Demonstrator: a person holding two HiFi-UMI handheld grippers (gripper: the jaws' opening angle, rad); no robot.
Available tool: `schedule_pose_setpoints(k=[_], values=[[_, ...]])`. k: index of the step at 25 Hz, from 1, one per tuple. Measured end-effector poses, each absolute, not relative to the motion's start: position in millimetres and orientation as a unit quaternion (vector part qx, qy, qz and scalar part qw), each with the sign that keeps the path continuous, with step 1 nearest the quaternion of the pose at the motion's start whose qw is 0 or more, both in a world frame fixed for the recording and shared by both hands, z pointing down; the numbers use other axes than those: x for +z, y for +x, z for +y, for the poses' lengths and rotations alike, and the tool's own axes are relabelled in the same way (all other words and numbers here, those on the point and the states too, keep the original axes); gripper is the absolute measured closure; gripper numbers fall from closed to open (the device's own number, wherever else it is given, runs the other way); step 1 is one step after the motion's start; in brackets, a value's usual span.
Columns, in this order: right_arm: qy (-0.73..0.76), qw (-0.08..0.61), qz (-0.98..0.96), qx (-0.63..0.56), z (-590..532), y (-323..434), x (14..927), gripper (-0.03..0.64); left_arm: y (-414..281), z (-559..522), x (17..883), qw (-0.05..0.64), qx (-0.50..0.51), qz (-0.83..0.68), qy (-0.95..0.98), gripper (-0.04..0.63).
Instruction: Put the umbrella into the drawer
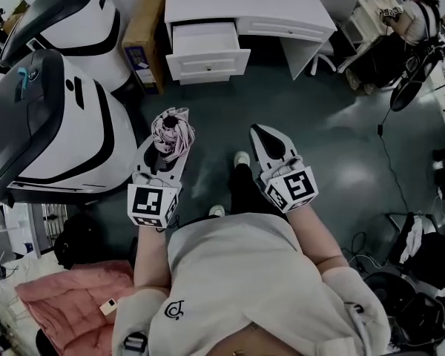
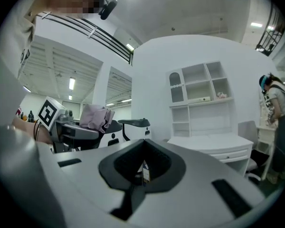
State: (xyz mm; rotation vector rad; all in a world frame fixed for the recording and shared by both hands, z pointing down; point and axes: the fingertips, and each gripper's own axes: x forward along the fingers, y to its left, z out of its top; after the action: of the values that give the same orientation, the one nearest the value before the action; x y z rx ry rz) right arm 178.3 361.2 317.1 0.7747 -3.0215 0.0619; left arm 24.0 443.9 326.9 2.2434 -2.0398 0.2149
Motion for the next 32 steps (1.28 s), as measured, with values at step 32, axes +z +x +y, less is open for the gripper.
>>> schedule_pose_setpoints(k=[32], values=[[0.182,0.032,-0.983,0.013,-36.9,65.3,340.1,0.611,-83.1,61.1,360.4,0.070,0.126,-0.686,0.713,0.354]])
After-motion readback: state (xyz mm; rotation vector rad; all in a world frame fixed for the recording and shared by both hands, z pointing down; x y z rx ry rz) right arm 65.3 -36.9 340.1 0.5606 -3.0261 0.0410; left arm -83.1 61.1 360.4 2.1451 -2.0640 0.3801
